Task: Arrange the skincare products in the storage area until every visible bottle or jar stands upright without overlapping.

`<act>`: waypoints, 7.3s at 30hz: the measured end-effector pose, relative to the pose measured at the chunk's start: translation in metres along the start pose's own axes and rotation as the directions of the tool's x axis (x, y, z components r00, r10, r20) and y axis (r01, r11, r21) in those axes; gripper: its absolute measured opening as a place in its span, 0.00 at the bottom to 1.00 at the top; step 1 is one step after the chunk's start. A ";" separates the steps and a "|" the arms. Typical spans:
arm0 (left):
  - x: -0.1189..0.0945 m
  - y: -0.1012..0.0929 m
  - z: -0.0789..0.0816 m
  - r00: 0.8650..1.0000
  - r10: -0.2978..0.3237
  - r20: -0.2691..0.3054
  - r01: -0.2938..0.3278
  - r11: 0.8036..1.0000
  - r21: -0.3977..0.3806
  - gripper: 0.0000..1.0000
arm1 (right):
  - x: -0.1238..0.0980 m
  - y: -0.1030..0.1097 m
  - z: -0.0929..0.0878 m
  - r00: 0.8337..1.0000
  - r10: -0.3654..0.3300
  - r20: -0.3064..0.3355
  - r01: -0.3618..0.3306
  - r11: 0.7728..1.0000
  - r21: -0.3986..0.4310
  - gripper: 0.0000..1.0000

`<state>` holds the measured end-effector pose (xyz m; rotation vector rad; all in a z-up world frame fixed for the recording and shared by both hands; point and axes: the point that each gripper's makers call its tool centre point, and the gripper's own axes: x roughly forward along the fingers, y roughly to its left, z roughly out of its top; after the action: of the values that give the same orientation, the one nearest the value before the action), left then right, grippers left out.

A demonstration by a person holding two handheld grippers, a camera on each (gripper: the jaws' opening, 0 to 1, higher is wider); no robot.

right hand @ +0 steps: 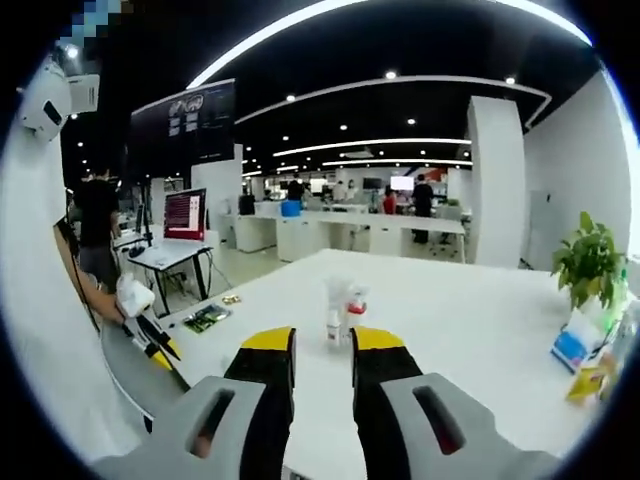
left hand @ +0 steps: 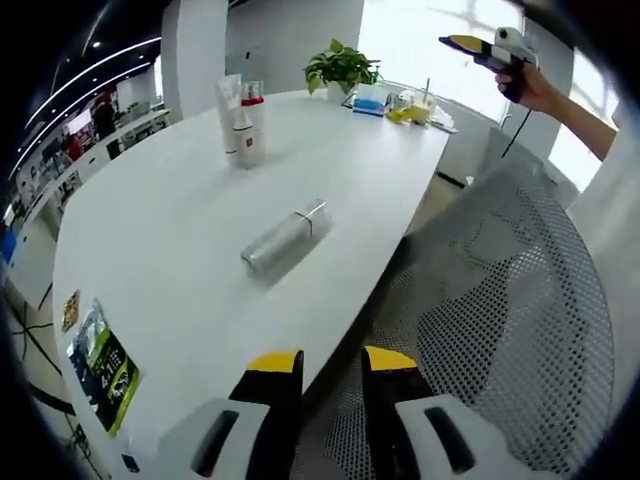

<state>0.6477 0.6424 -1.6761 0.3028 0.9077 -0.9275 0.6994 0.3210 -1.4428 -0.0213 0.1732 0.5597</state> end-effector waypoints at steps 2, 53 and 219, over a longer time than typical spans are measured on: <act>0.000 0.001 0.001 1.000 -0.003 0.000 0.003 1.000 -0.010 0.25 | 0.006 0.008 -0.002 1.000 0.007 0.001 -0.007 1.000 0.011 0.19; 0.109 0.051 0.071 0.974 0.053 -0.218 0.049 0.898 0.437 0.43 | 0.030 0.042 -0.076 0.989 -0.059 -0.134 0.086 0.975 0.203 0.29; -0.049 -0.034 0.083 0.812 -0.257 0.523 0.497 0.774 -0.392 0.24 | 0.180 0.240 -0.090 0.852 0.515 0.090 -0.329 0.393 0.859 0.18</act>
<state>0.6518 0.6012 -1.5832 -0.5756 0.7616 -1.0338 0.7083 0.6135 -1.5552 1.0043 0.6622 0.9497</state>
